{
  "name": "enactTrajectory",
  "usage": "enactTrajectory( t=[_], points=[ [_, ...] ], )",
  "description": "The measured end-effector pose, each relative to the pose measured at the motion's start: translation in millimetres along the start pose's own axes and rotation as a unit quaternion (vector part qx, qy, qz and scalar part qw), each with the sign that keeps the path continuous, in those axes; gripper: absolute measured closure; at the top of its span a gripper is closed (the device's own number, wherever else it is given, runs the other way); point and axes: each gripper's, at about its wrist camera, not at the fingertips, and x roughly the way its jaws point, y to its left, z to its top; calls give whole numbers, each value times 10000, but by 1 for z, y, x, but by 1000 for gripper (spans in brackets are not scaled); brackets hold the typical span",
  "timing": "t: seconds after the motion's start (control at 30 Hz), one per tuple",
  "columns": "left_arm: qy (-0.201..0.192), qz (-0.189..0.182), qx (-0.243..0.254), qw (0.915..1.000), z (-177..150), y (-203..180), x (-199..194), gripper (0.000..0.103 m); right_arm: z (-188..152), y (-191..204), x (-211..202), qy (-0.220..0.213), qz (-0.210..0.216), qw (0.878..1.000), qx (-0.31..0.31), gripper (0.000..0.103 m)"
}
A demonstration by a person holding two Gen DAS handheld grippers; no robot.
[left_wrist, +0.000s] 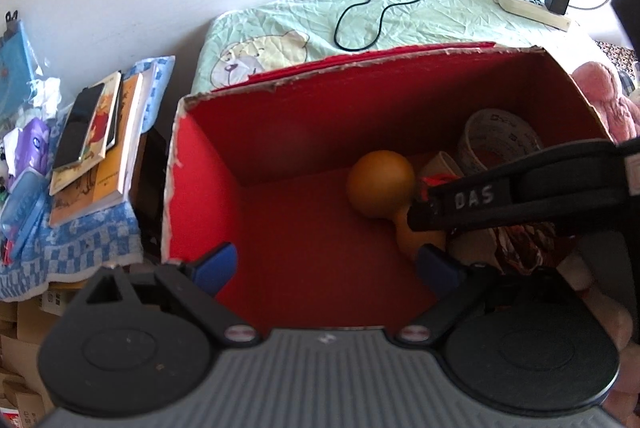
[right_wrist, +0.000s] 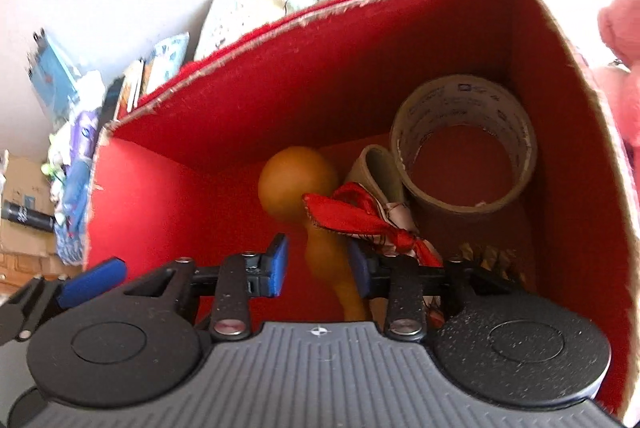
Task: Organize objects
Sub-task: 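Raise the open right gripper up out of the box, then move the right gripper down to the red gift box on the sheet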
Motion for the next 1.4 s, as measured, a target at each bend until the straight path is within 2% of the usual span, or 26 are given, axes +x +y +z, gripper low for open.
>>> enactTrajectory(
  t=[0.27,0.37,0.63,0.83,0.93,1.17,1.4],
  points=[
    [-191,206,81,9996,-14,-10,-29,4,-17,0,-29,-451,230,9987,-9,62],
    [-248,139,-48,9996,-17,-9,-42,4,-22,-12,-46,-652,318,9972,-168,62],
    [-471,316,-403,9976,-31,-12,-71,4,-33,17,-60,-1162,485,9898,-662,61],
    [-452,335,-667,9962,-41,-26,-85,4,-50,4,-84,-1352,531,9856,-864,60],
    [-450,420,-735,9954,-48,-35,-89,4,-60,-2,-94,-1460,550,9836,-906,56],
    [-225,489,-978,9937,-70,-45,-89,4,-81,-19,-106,-1407,742,9815,-1066,53],
    [9,509,-1256,9908,-101,-39,-90,4,-102,-28,-92,-915,1014,9828,-1246,51]
  ],
)
